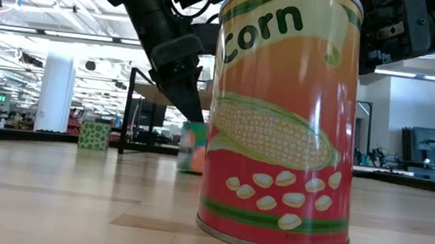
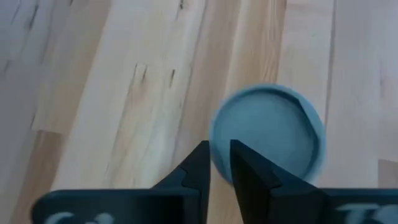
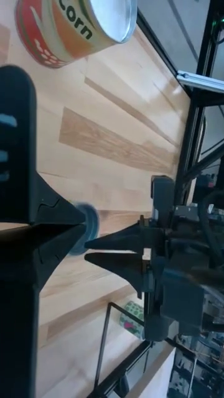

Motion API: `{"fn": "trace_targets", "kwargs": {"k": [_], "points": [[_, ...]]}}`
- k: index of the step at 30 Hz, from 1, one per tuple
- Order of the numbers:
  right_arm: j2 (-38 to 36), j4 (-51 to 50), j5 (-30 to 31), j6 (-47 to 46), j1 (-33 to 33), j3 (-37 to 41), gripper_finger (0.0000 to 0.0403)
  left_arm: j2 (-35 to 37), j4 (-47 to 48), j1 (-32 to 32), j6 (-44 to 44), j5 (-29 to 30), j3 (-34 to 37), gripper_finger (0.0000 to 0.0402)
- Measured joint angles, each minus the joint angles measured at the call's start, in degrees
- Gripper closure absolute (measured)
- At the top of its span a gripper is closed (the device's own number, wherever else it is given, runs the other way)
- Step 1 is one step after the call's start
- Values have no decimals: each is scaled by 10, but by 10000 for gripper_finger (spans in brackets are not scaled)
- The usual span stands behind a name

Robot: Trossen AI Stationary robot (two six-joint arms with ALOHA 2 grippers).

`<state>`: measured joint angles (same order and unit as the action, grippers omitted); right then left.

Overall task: Pick and place cans onto a shelf
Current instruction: Put the canned orange on the shelf

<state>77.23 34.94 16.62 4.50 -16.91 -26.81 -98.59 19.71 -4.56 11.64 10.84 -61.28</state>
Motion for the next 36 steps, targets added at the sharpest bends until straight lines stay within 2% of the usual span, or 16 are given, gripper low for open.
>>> {"fn": "trace_targets", "kwargs": {"k": [7,10,12,15,20,25,28,32,36], "points": [[0,-5,2,0,2,0,358,24,0,-4,-33,8,0,305],[0,-49,7,-20,6,-22,340,61,-9,-27,-45,59,10,303],[0,-101,13,-36,11,-45,332,94,-48,-51,-63,85,29,314],[3,-159,16,-44,14,-80,326,157,-120,-76,-67,85,82,345],[55,-170,15,1,5,-129,324,267,-233,-104,-47,74,201,396],[142,-221,14,16,5,-211,294,376,-355,-128,-42,95,329,389],[186,-300,13,29,8,-272,260,433,-409,-135,-51,96,388,386],[241,-413,11,65,11,-354,224,499,-420,-132,-67,115,439,386],[289,-482,10,106,20,-425,215,547,-408,-125,-52,138,465,386]]}}
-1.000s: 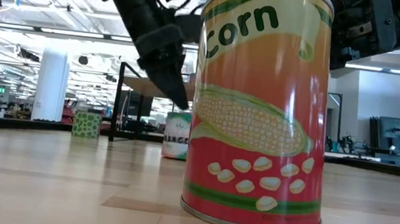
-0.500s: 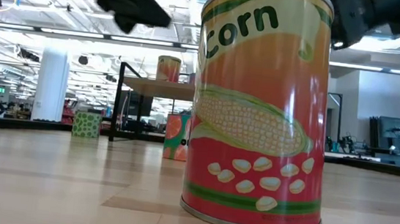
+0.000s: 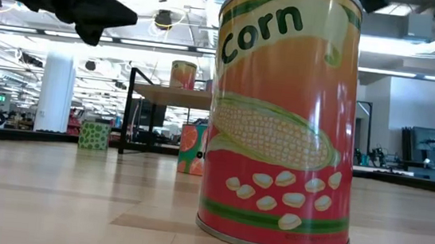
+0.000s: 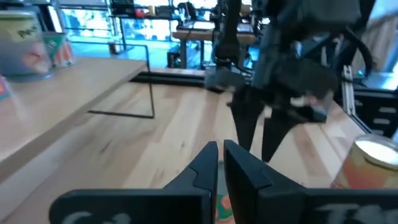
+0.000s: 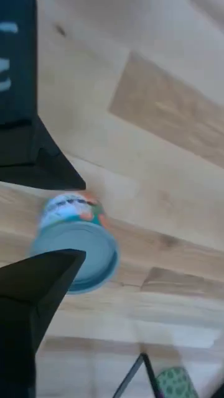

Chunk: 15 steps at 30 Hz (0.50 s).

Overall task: Pick and place cans onto a shelf
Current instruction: Put the canned orange on the shelf

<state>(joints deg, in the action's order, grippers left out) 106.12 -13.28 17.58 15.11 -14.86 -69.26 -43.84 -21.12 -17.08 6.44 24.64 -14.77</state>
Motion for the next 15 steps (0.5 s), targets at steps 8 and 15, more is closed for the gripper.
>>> {"fn": "trace_targets", "kwargs": {"k": [8,15], "points": [[84,-110,-36,34,30,-97,271,46,9,12,-22,1,8,386],[102,-197,-30,36,42,-153,370,49,12,26,-23,2,9,386]]}}
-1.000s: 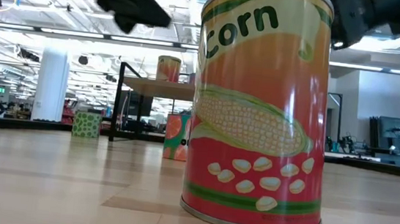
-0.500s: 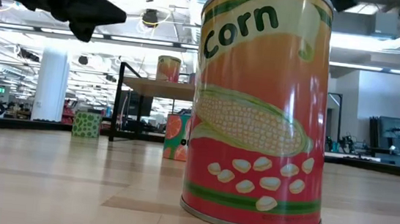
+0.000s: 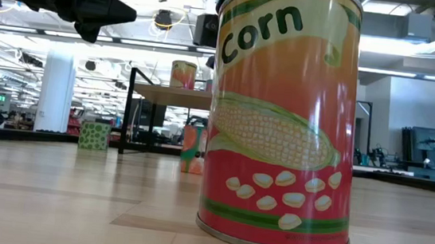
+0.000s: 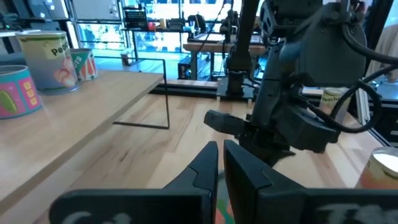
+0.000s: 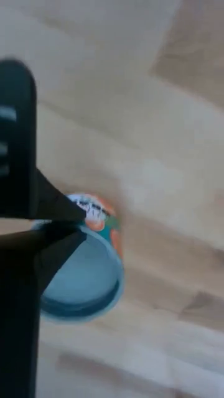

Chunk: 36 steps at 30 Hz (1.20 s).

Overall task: Pick and place cans onto a shelf
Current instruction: Put the canned orange on the shelf

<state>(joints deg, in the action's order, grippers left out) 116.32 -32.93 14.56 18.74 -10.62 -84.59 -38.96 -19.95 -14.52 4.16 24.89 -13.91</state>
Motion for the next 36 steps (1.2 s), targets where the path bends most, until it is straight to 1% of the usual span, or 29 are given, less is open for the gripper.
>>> {"fn": "trace_targets", "kwargs": {"k": [2,4,7,9,13,16,19,21,23,31,36], "points": [[-14,-23,18,6,2,-9,390,0,0,3,4,3,0,386],[-35,-31,34,11,8,-29,389,0,-1,7,26,13,0,386],[-66,-58,36,-2,24,-66,379,0,0,14,35,15,0,386],[-79,-76,36,-11,39,-90,382,0,0,17,35,15,0,386],[-94,-96,36,-21,84,-146,396,0,-1,20,29,15,0,386],[-93,-119,34,-10,127,-179,394,0,0,20,26,14,0,386],[-93,-120,18,20,167,-188,386,0,1,20,25,15,0,386],[-92,-122,1,23,191,-188,386,0,0,20,24,14,0,386],[-92,-126,-1,19,209,-188,387,0,1,20,24,15,0,386],[-92,-99,-20,26,246,-188,385,0,1,20,25,15,0,386],[-92,-98,-50,24,264,-188,387,0,1,20,25,14,0,386]]}}
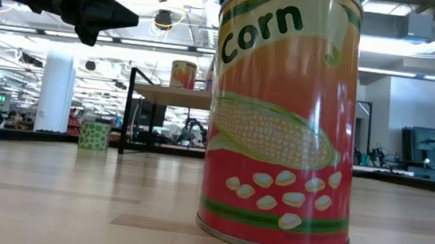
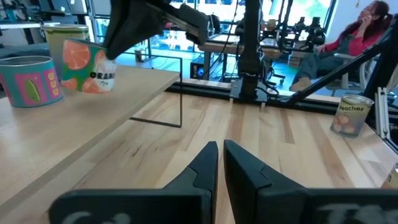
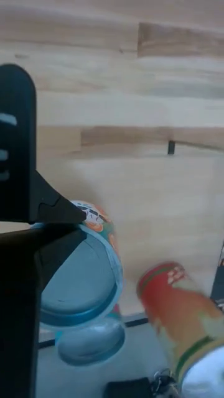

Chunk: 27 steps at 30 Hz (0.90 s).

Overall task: Pick and place cans onto a shelf
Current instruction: Put the canned orange on the shelf

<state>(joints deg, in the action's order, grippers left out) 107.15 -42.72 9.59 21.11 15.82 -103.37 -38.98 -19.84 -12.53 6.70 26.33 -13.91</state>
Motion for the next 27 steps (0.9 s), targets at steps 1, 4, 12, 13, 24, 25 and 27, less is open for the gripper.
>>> {"fn": "trace_targets", "kwargs": {"k": [1,4,12,13,24,25,27], "points": [[3,3,0,1,3,0,387,0,0,0,0,0,0,386],[16,18,-7,2,3,1,385,0,0,0,0,0,0,386],[42,23,16,15,2,-1,382,0,0,0,0,-1,0,386],[44,28,19,15,0,-1,379,0,0,0,0,-1,0,386],[45,38,35,14,1,0,326,0,0,0,0,-2,0,386],[45,41,38,14,1,0,321,0,0,0,0,-2,0,386],[46,51,44,13,0,0,310,0,0,0,0,-2,0,386]]}}
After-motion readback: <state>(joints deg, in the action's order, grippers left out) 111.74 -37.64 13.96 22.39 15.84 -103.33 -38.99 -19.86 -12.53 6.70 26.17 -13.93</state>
